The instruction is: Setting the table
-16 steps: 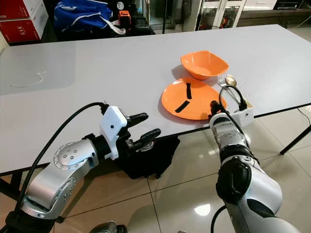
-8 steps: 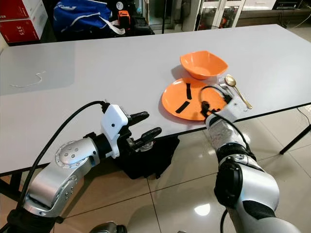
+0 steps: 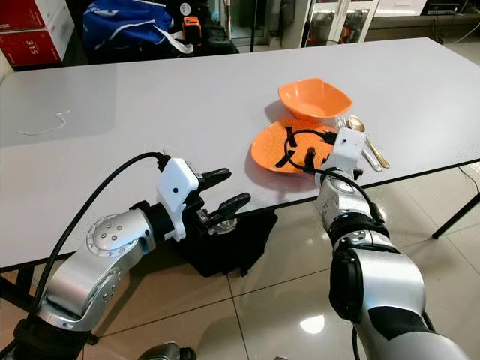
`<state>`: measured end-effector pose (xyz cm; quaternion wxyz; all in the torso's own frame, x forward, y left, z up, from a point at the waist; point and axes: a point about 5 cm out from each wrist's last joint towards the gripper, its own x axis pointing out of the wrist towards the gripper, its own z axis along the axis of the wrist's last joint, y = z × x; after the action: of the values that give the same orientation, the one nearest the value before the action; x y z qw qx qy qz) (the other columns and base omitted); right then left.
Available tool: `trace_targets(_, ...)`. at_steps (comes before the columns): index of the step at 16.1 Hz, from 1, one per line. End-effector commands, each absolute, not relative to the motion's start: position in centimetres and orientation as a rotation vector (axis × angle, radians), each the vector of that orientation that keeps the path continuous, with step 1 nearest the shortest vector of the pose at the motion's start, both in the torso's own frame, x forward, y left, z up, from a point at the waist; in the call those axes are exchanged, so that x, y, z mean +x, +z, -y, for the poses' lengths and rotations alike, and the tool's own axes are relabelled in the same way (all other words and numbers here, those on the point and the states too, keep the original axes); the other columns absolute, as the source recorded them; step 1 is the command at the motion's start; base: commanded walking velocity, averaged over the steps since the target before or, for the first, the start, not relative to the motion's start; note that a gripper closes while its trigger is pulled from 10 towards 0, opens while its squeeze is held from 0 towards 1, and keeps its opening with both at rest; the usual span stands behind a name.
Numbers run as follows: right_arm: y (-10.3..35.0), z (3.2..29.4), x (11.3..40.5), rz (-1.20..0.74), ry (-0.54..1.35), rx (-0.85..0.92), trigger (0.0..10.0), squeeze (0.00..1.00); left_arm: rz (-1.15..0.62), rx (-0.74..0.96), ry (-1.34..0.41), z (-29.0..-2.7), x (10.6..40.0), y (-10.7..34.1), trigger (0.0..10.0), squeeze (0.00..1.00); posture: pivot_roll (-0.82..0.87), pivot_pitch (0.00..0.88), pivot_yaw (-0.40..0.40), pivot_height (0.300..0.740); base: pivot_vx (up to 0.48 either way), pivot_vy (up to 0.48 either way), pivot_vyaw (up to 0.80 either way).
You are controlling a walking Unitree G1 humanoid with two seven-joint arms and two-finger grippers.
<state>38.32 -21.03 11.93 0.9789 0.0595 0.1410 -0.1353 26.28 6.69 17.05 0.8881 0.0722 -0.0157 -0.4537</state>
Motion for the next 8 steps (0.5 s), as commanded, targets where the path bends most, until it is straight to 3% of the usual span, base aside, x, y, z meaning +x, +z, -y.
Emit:
trace_targets(1,12.8,21.1,38.7,-0.255,-0.279,0.09,10.0,0.0,0.05,0.168,-0.951,-6.6,26.6,17.5,10.0,0.0,0.13,0.0,0.009,0.74,0.0,0.0,0.0)
trace_targets(8,11.2,21.3,38.0,-0.34,-0.313,0.177,10.0,0.0,0.053,0.178,-0.967,-6.5,26.8,17.6,10.0,0.0,0.13,0.0,0.021,0.74,0.0,0.0,0.0)
